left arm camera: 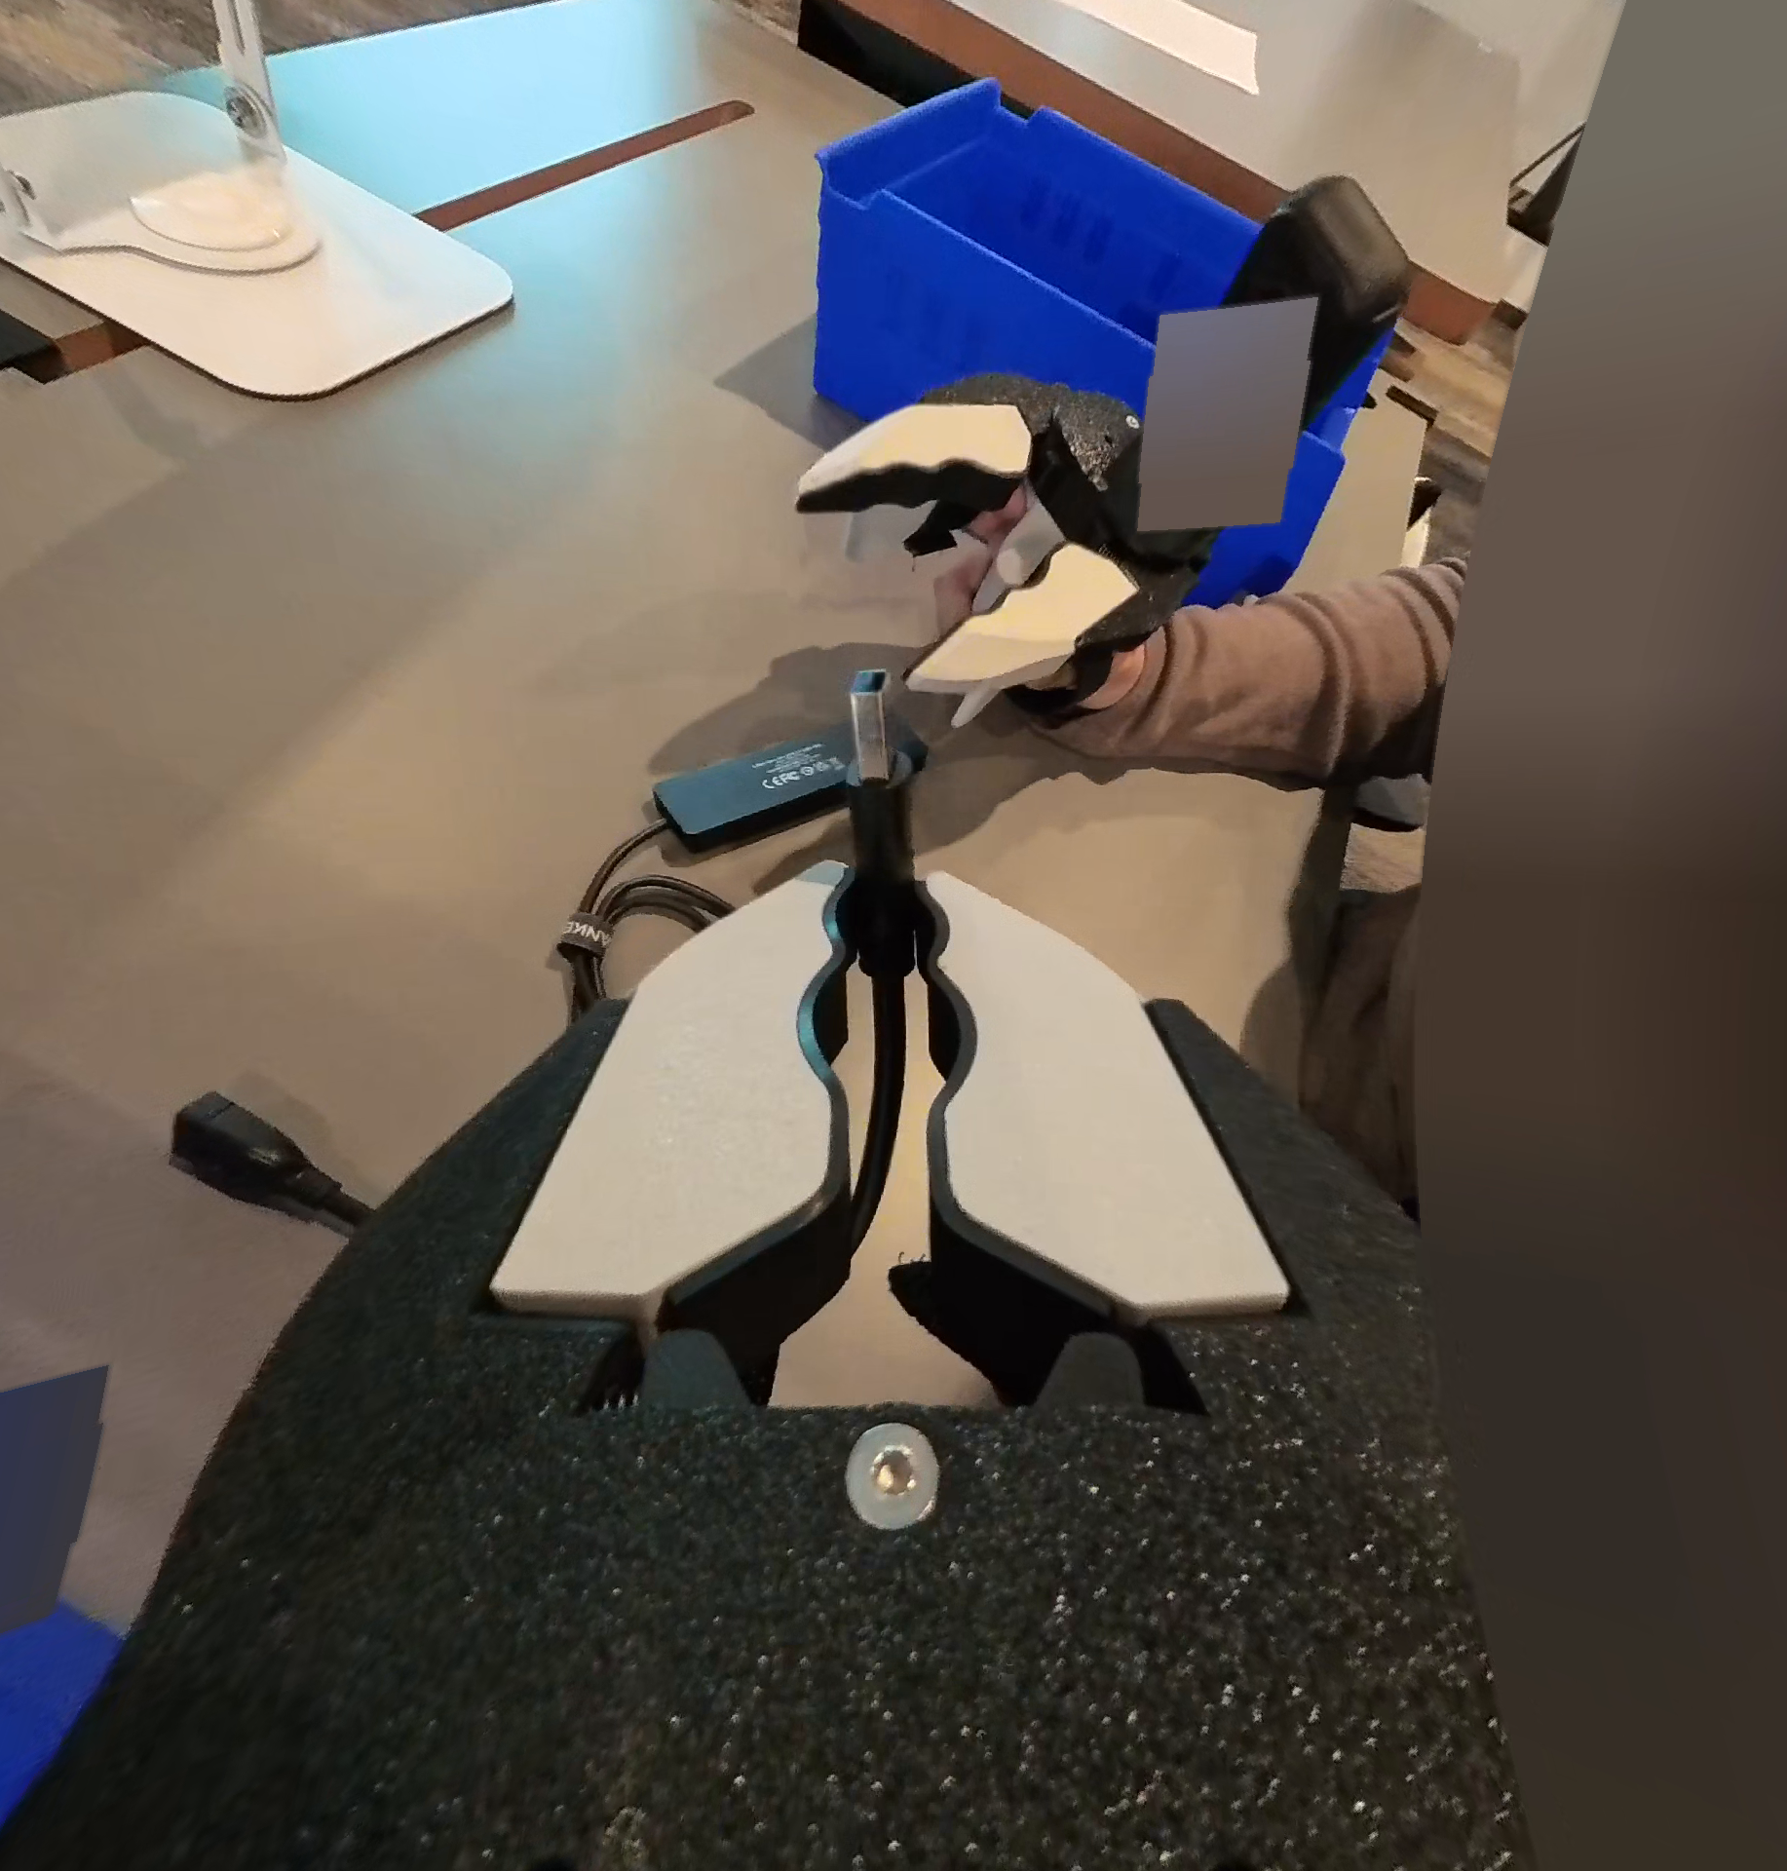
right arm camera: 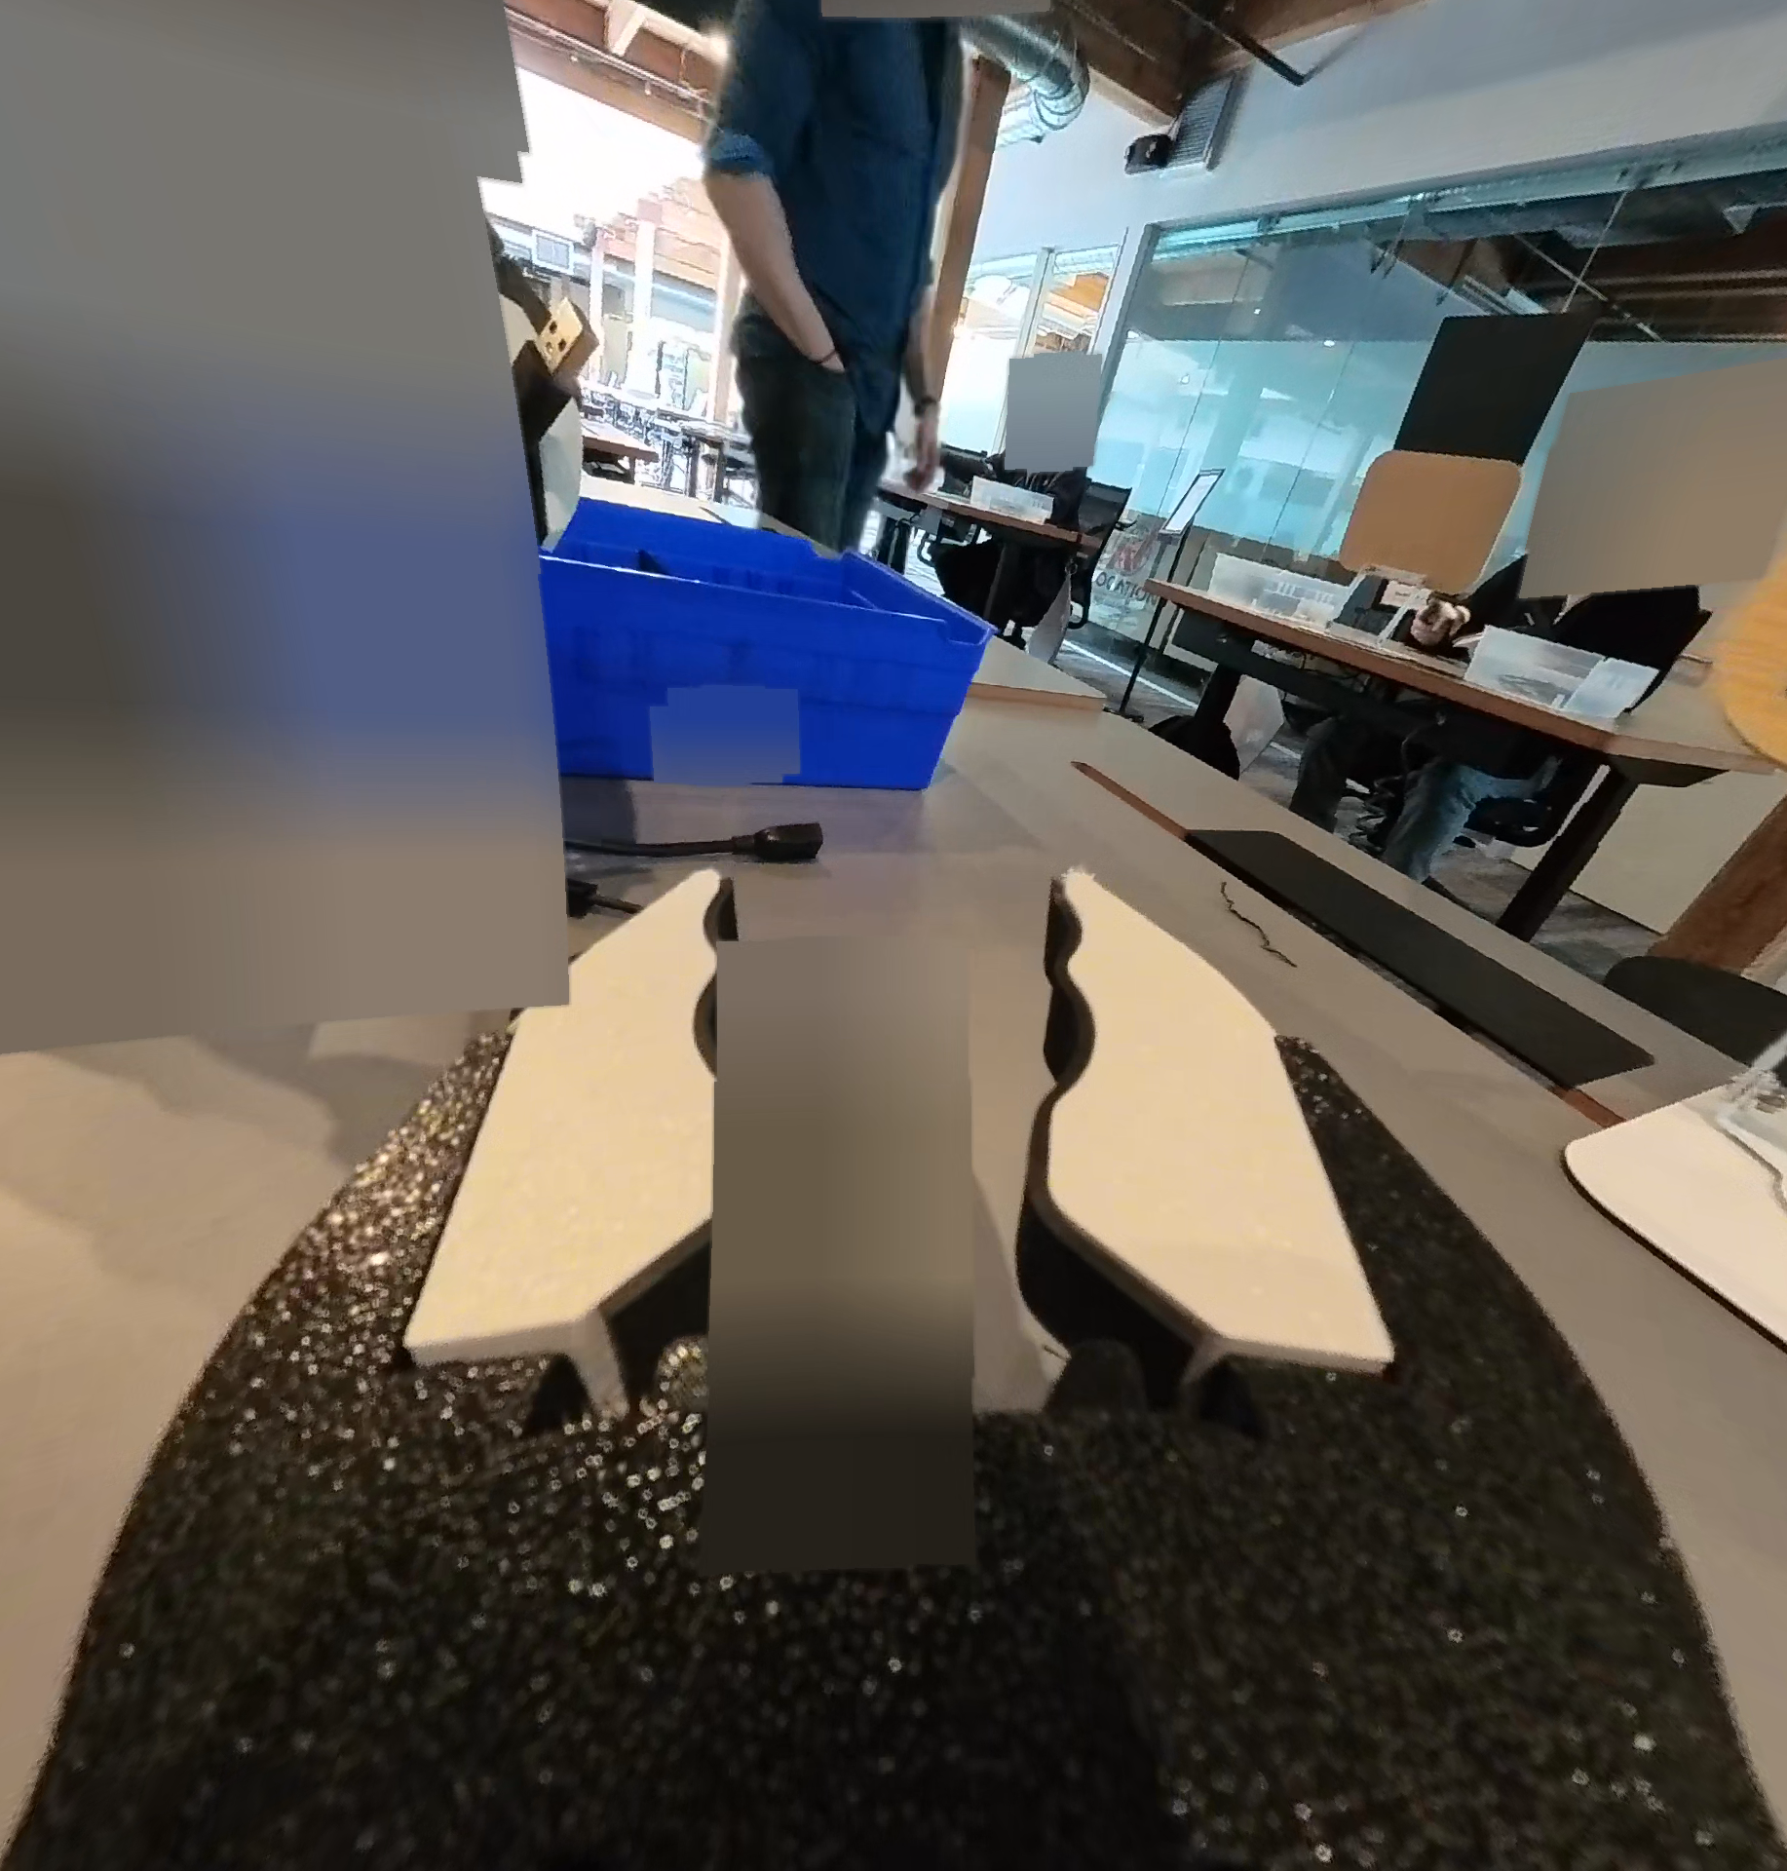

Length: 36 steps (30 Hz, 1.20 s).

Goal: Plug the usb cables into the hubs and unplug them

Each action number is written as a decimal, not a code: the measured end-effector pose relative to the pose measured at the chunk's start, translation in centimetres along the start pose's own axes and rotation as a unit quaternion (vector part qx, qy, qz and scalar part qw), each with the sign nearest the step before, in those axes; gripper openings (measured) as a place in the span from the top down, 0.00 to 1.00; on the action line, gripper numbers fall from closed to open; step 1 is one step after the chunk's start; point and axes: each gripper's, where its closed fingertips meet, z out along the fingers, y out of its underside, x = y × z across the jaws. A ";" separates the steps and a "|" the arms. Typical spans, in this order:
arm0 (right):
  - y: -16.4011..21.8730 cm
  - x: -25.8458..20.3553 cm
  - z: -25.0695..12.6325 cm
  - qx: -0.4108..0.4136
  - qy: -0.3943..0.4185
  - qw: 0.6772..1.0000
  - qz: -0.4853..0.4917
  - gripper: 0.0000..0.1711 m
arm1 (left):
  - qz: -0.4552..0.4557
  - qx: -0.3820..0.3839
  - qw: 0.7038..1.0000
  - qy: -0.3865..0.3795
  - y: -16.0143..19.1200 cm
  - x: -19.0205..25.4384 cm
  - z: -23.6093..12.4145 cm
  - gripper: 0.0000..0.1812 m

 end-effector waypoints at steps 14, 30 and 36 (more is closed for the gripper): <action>-0.2 0.0 0.3 -0.006 0.000 1.000 -0.003 0.65 | -0.005 0.026 1.000 0.005 -0.9 0.6 -1.2 0.95; -9.8 -1.6 -2.9 0.029 -0.175 0.960 0.215 0.55 | -0.011 0.088 0.996 0.018 -3.1 3.9 -5.2 0.95; -7.3 -1.3 -3.1 -0.008 -0.192 0.944 0.267 0.56 | -0.013 0.080 0.997 0.015 -2.8 3.7 -5.3 0.95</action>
